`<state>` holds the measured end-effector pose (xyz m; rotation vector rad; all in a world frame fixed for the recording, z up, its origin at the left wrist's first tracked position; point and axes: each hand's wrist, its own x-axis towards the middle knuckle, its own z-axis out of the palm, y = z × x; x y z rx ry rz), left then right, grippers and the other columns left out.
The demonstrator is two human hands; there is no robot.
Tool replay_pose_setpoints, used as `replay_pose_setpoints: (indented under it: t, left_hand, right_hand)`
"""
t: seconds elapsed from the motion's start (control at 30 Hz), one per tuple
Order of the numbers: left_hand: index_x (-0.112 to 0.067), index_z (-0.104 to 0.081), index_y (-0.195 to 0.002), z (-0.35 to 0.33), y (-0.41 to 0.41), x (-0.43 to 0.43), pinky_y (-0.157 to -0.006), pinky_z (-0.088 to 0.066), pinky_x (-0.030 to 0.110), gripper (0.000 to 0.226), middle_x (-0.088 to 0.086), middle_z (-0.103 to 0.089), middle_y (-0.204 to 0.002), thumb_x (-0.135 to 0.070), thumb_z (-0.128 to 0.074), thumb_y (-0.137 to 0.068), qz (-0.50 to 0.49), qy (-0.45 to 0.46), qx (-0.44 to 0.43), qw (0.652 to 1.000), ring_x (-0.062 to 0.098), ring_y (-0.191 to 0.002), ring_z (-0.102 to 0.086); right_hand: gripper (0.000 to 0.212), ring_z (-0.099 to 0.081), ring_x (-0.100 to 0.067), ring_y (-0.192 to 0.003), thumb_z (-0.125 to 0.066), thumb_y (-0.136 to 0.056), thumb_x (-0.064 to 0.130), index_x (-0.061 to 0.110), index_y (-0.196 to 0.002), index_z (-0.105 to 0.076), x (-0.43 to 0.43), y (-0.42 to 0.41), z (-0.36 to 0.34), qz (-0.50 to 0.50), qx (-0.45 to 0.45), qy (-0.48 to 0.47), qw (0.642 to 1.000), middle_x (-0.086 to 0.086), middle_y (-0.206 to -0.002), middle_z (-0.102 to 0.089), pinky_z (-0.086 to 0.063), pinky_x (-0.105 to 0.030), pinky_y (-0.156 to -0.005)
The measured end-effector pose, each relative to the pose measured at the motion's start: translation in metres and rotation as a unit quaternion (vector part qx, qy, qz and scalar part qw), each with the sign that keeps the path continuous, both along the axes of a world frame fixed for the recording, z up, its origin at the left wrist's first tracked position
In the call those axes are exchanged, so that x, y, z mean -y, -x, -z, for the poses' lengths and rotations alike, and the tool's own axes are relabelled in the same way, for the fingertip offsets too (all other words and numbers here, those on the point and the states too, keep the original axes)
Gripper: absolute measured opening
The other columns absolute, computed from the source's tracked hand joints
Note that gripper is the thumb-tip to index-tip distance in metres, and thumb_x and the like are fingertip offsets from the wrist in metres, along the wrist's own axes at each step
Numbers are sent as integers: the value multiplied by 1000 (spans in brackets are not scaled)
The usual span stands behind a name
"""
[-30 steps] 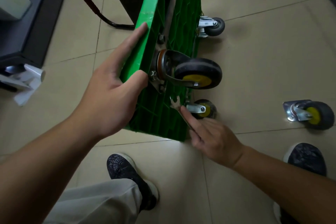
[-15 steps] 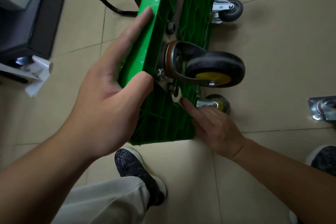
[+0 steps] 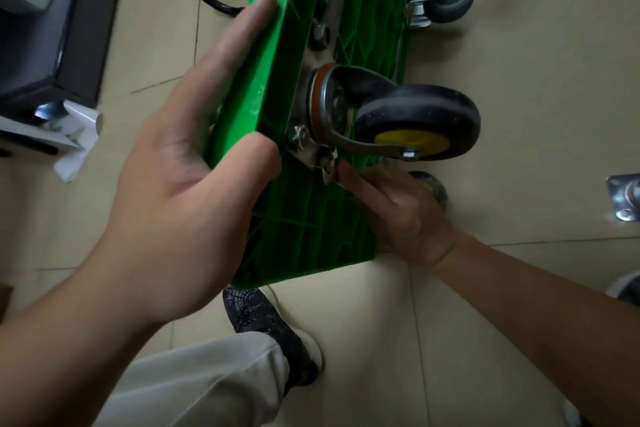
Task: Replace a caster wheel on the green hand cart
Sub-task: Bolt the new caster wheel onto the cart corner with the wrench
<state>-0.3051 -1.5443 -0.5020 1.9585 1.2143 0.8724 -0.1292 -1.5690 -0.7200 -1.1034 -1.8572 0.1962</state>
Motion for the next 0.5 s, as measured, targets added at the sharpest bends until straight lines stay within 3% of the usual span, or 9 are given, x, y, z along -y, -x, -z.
replay_pose_setpoints:
  t: [0.13, 0.3, 0.37, 0.43, 0.5]
  left_hand:
    - [-41, -54, -147, 1, 0, -4, -95, -52, 17, 72, -16, -61, -143, -5, -58, -85, 3, 11, 0, 1000, 8, -129, -61]
    - [-48, -47, -151, -14, -9, -4, -87, -52, 13, 77, -20, -61, -141, -11, -55, -83, 22, 37, -32, 999, -3, -119, -62]
    - [-46, -47, -151, -20, -15, 0, -83, -47, 5, 77, -29, -62, -134, -10, -54, -83, 12, 45, -30, 998, -11, -113, -61]
    - [-43, -48, -151, -23, -19, 3, -81, -46, 3, 76, -33, -60, -132, -10, -53, -82, 7, 51, -19, 998, -15, -109, -60]
    - [-45, -48, -151, -26, -21, 5, -80, -46, 3, 75, -31, -60, -132, -15, -53, -82, 1, 60, -14, 998, -16, -105, -61]
  right_hand:
    - [58, -58, -27, -70, -49, -104, 7, 8, -157, -25, 21, 7, -16, -27, -60, 30, 997, -12, -83, -63, -52, -46, -67]
    - [61, -58, -1, -62, -55, -103, 18, 17, -159, -31, 61, 21, -51, -27, -191, 160, 968, 4, -74, -63, -60, -30, -70]
    - [64, -63, -1, -58, -55, -101, 27, 37, -159, -30, 76, 27, -73, -24, -255, 252, 933, 10, -69, -64, -59, -23, -67]
    - [63, -65, -14, -54, -55, -101, 31, 56, -152, -29, 86, 35, -99, -30, -336, 342, 877, -2, -65, -66, -60, -30, -59]
    - [61, -63, -23, -52, -55, -101, 31, 57, -150, -32, 88, 43, -123, -21, -392, 395, 831, -11, -66, -67, -59, -40, -52]
